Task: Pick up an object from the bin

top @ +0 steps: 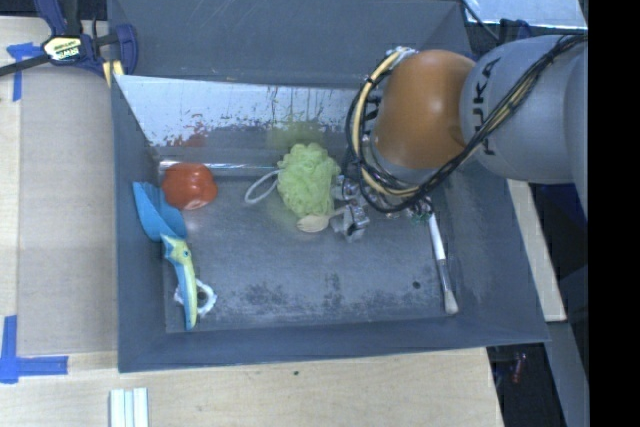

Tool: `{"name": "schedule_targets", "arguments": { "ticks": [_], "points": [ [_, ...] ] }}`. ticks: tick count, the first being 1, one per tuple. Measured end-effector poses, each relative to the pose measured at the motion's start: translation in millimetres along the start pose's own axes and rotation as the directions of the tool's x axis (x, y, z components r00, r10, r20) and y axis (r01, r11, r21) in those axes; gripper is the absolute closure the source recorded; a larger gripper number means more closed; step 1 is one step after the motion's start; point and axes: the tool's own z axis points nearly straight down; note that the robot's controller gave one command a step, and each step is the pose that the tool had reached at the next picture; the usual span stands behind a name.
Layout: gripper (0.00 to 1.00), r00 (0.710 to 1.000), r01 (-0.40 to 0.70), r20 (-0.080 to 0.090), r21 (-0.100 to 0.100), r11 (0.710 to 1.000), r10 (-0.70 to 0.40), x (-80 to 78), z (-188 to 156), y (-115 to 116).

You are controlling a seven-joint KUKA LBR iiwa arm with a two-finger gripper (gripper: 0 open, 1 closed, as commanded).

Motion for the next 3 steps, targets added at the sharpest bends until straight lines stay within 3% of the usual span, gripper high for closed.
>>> {"name": "schedule_targets", "arguments": {
  "ticks": [2, 3],
  "points": [
    [1.0, 1.0, 0.0, -0.002, 0.0, 1.0, 0.0, 0.8, -11, 0],
    [1.0, 1.0, -0.001, -0.001, 0.001, 1.0, 0.001, 0.0, -35, -1]
  ]
}}
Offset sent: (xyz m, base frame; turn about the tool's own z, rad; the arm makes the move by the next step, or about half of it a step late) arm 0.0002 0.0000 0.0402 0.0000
